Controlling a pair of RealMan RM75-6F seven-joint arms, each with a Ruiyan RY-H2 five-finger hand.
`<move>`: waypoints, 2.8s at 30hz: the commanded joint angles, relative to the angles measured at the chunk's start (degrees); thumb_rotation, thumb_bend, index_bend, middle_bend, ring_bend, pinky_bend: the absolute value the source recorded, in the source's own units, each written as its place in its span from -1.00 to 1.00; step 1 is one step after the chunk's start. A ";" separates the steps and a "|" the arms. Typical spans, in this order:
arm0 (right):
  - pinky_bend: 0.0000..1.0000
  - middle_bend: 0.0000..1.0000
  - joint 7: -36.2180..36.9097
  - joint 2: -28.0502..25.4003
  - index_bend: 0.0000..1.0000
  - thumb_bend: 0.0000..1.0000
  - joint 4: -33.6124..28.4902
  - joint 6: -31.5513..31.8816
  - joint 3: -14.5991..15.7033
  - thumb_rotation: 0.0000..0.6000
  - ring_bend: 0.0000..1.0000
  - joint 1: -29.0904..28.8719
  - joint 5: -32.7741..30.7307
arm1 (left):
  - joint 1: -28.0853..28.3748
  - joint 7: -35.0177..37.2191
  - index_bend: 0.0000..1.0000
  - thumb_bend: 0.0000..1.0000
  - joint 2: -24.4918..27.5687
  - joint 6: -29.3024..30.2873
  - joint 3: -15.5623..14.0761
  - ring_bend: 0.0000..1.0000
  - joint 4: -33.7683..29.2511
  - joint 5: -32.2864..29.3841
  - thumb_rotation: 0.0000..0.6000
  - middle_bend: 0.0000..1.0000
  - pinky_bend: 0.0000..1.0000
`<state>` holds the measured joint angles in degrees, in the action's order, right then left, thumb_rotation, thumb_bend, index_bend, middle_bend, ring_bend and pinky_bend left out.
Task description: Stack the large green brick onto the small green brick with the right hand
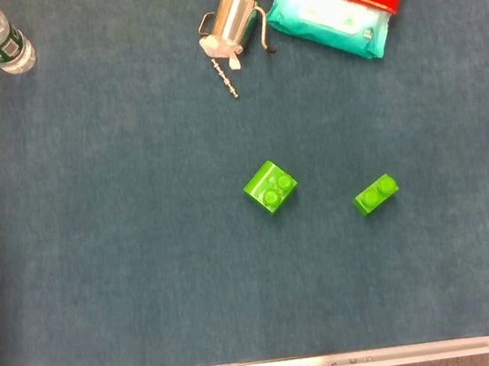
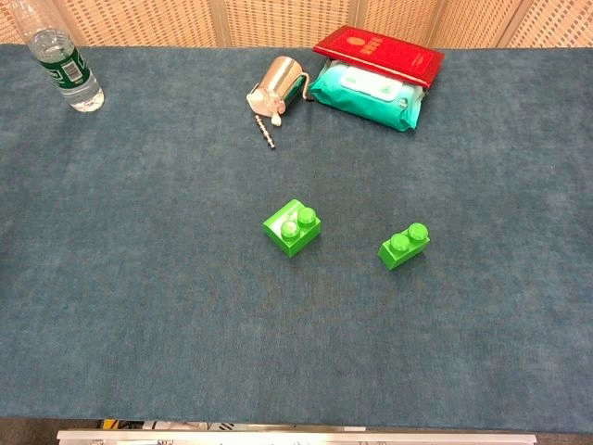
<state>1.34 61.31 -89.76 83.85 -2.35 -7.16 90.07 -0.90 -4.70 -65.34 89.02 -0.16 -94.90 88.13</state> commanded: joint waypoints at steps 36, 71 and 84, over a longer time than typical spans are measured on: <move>-0.28 -0.26 -15.70 10.45 -0.26 -0.79 -11.79 -34.85 -4.24 1.00 -0.49 -27.74 2.27 | -1.49 2.36 -0.65 -0.44 -0.35 1.98 -0.11 -0.63 1.70 -0.42 1.00 -0.65 -0.74; -0.46 -0.44 -43.15 34.00 -0.44 -0.79 2.61 -44.37 -4.82 1.00 -0.64 -46.24 -27.68 | -2.90 5.20 -0.65 -0.44 -0.13 2.97 0.16 -0.63 3.69 -1.16 1.00 -0.65 -0.74; -0.46 -0.30 -48.93 37.01 -0.18 -0.64 3.47 -41.77 -2.55 1.00 -0.62 -50.72 -36.04 | -3.34 5.85 -0.65 -0.44 -0.27 3.09 0.21 -0.63 4.40 -1.55 1.00 -0.65 -0.75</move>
<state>-47.25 98.07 -86.36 41.82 -5.21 -57.53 54.42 -4.24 1.15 -65.60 92.11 0.05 -90.50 86.59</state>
